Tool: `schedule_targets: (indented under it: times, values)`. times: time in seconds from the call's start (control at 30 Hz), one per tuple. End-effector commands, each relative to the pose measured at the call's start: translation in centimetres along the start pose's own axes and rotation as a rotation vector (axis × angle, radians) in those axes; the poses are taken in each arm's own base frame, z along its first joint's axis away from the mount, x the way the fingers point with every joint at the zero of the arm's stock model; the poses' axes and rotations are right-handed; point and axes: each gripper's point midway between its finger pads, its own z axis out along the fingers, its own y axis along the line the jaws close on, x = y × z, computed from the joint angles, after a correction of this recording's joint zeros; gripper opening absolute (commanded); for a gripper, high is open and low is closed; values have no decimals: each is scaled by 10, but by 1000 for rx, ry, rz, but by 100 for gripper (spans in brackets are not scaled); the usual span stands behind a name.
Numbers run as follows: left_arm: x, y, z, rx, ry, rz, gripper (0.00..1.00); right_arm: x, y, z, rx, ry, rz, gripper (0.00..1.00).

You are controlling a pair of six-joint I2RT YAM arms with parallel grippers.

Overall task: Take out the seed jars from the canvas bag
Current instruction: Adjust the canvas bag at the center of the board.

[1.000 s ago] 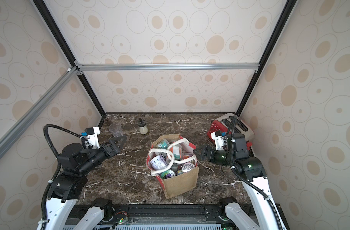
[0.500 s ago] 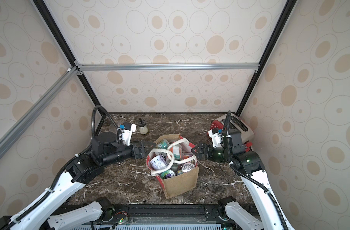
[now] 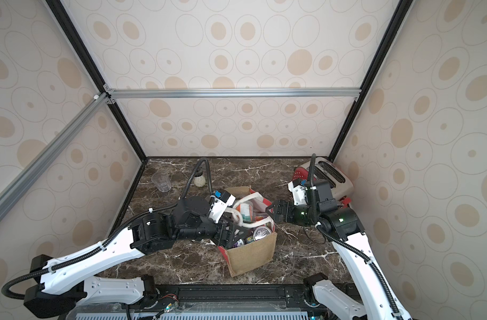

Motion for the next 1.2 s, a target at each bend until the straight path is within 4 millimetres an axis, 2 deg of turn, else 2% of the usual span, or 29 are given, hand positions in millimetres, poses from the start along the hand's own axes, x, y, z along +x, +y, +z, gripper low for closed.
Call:
schedule_targets:
  times: [0.0, 0.1, 0.2, 0.3, 0.37, 0.5, 0.67, 1.0, 1.17]
  values:
    - [-1, -5, -2, -21, 17, 45, 78, 2, 4, -2, -8, 12, -13, 98]
    - [2, 1, 5, -57, 38, 52, 67, 4, 6, 1, -19, 22, -18, 94]
    - [-3, 0, 2, -63, 21, 55, 43, 6, 12, 1, -38, 31, -30, 90]
    - [-15, 2, -14, -86, -41, 42, 21, 7, 21, -1, -61, 33, -64, 88]
    - [-23, 7, -30, -114, -99, 19, 16, 8, 30, -3, -81, 38, -94, 87]
    - [-29, 27, -65, -188, -210, -61, 13, 15, 46, -2, -98, 60, -164, 84]
    - [-20, 57, -99, -278, -303, -167, 14, 23, 63, 6, -57, 99, -287, 82]
    - [31, 111, -119, -433, -303, -355, 22, 29, 95, 28, 116, 115, -530, 81]
    - [55, 139, -133, -523, -328, -446, 49, 32, 106, 42, 179, 127, -601, 78]
